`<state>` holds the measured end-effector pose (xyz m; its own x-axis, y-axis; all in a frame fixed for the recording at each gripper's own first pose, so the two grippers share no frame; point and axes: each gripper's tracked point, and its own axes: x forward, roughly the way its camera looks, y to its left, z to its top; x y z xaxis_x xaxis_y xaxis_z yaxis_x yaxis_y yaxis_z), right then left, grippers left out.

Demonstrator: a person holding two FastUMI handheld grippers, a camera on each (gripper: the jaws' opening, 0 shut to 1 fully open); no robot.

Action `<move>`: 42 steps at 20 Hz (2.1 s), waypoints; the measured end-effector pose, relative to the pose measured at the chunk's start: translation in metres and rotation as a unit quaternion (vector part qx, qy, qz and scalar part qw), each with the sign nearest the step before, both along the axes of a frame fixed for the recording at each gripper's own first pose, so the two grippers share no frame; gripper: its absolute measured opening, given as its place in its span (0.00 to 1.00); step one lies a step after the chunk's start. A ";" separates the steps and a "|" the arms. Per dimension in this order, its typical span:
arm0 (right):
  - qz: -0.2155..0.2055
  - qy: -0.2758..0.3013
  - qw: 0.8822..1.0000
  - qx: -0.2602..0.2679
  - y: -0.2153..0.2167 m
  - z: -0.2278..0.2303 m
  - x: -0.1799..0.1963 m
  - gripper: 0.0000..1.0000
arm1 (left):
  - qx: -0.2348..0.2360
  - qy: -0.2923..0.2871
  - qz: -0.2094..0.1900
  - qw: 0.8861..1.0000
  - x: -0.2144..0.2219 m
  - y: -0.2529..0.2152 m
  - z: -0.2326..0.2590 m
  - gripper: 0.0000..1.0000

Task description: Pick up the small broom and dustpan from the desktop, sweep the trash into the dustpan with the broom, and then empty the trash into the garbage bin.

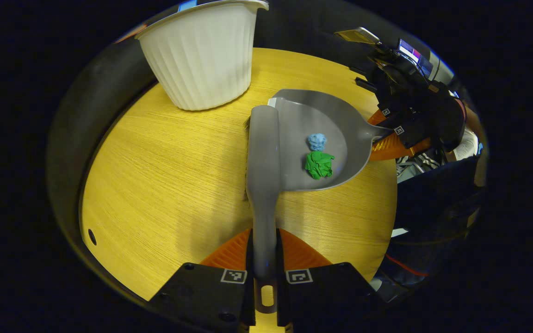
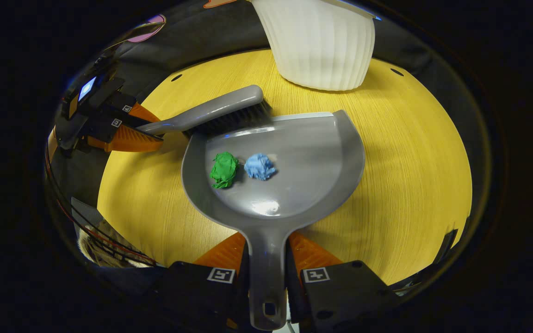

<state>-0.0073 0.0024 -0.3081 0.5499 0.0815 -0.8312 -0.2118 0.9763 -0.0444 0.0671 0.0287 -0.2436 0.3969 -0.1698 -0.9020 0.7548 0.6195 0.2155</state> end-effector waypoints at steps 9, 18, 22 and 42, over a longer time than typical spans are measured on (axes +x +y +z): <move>-0.001 0.015 1.000 0.003 -0.002 -0.017 -0.004 0.39 | -0.056 -0.011 0.260 0.964 -0.034 0.042 -0.005 0.17; 0.000 -0.011 0.999 0.037 -0.004 0.004 0.001 0.36 | -0.085 -0.017 0.392 0.916 -0.097 0.049 -0.012 0.17; 0.006 -0.038 0.999 0.029 -0.005 0.009 0.002 0.33 | -0.100 -0.014 0.423 0.901 -0.116 0.044 -0.017 0.17; -0.015 -0.099 0.992 0.072 -0.056 0.250 -0.082 0.33 | -0.091 0.000 0.430 0.898 -0.122 0.074 -0.031 0.16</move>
